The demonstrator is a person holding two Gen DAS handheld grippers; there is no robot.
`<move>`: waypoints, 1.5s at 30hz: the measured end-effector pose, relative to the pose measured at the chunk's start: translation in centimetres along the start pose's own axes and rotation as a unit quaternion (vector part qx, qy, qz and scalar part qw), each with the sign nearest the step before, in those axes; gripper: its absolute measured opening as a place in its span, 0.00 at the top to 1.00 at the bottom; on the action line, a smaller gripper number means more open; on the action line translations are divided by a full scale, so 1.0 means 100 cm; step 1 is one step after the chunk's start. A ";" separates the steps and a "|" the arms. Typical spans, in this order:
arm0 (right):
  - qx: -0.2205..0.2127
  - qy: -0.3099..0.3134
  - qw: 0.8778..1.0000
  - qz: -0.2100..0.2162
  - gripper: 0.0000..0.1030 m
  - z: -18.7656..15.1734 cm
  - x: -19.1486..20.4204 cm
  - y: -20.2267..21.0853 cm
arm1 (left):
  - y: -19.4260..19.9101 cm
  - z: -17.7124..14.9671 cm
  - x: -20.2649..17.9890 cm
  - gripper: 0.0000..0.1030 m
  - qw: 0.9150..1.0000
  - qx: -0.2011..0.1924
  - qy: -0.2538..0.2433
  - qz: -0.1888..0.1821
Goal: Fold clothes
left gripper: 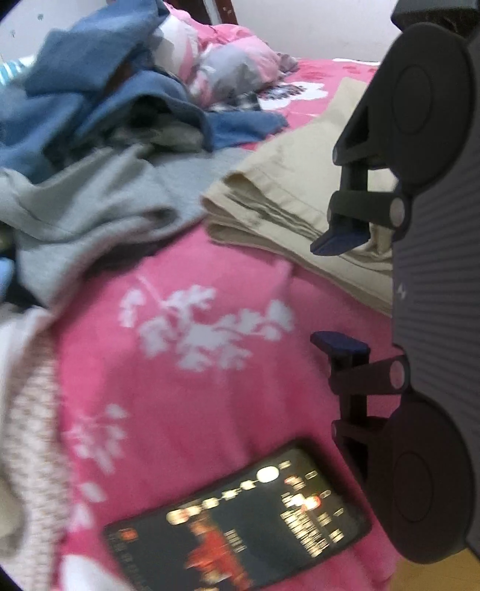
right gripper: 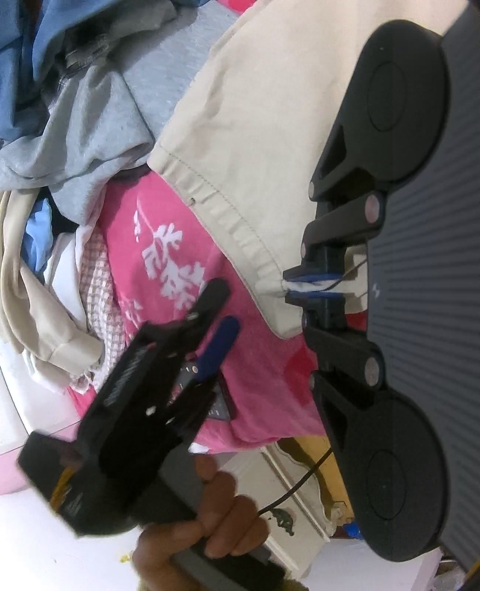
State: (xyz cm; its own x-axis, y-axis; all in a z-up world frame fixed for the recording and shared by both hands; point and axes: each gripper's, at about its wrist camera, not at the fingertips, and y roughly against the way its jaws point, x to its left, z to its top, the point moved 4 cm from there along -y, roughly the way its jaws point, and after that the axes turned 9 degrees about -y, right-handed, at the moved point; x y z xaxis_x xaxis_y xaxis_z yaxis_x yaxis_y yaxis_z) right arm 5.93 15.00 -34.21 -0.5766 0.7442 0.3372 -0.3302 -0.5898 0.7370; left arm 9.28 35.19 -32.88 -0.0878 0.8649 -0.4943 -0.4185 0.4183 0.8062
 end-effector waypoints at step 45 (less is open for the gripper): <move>-0.112 -0.505 0.848 -0.113 0.72 -0.226 -0.263 0.263 | -0.200 -0.035 -0.392 0.33 0.907 0.114 -0.383 -0.129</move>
State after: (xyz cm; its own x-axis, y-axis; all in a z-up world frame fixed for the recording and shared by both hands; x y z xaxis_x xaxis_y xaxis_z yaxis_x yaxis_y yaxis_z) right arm -4.47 -27.16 -36.94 0.4172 0.6686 0.6156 -0.5452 -0.3579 0.7581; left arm 17.93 -7.99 -30.75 0.6780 0.6320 -0.3754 -0.1302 0.6058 0.7849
